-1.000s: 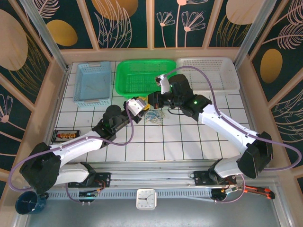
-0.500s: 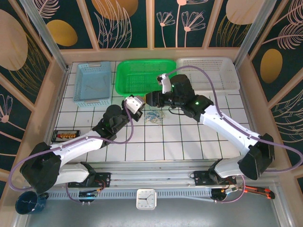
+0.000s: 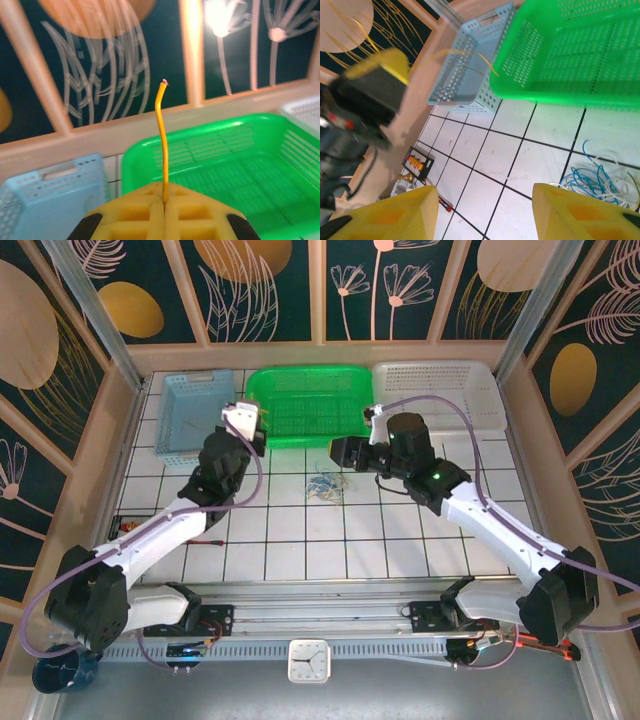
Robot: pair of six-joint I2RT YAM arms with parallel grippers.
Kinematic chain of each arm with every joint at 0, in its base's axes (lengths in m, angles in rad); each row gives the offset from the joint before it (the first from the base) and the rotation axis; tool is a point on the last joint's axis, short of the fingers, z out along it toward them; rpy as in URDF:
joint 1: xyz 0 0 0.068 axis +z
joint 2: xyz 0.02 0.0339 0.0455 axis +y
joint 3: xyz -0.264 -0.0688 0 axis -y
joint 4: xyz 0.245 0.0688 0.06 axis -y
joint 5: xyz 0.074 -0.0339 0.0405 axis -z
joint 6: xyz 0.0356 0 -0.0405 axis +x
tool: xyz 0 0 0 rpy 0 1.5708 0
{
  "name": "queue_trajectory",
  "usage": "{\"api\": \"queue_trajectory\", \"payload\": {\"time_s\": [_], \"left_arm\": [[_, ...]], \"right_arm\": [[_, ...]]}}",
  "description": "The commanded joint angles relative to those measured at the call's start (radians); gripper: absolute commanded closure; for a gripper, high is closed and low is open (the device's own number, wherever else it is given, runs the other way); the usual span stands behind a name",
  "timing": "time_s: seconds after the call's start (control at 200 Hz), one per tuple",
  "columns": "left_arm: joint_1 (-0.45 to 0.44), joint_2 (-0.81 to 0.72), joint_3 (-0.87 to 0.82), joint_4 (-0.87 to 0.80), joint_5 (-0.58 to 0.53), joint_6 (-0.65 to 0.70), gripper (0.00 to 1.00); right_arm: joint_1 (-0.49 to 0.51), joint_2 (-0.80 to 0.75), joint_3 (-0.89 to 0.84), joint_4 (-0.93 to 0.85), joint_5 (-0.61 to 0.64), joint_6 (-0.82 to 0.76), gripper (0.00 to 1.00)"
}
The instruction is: Untangle the cables
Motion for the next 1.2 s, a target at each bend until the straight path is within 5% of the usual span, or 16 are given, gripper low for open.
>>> {"api": "queue_trajectory", "payload": {"time_s": [0.0, 0.31, 0.636, 0.991, 1.196], "left_arm": [[0.090, 0.040, 0.092, -0.048, -0.034, -0.055, 1.00], [0.339, 0.278, 0.365, -0.160, -0.002, -0.192, 1.00], [0.433, 0.556, 0.539, -0.277, 0.008, -0.236, 1.00], [0.457, 0.580, 0.582, -0.341, 0.015, -0.258, 0.27], [0.457, 0.507, 0.568, -0.338, 0.082, -0.283, 0.02]], "right_arm": [[-0.002, -0.028, -0.052, 0.088, 0.012, 0.047, 0.47], [0.026, -0.033, -0.175, 0.196, 0.039, 0.111, 0.47], [0.036, -0.031, -0.220, 0.196, 0.112, 0.116, 0.47], [0.036, -0.021, -0.233, 0.170, 0.153, 0.097, 0.47], [0.035, 0.002, -0.213, 0.143, 0.174, 0.074, 0.47]]}}
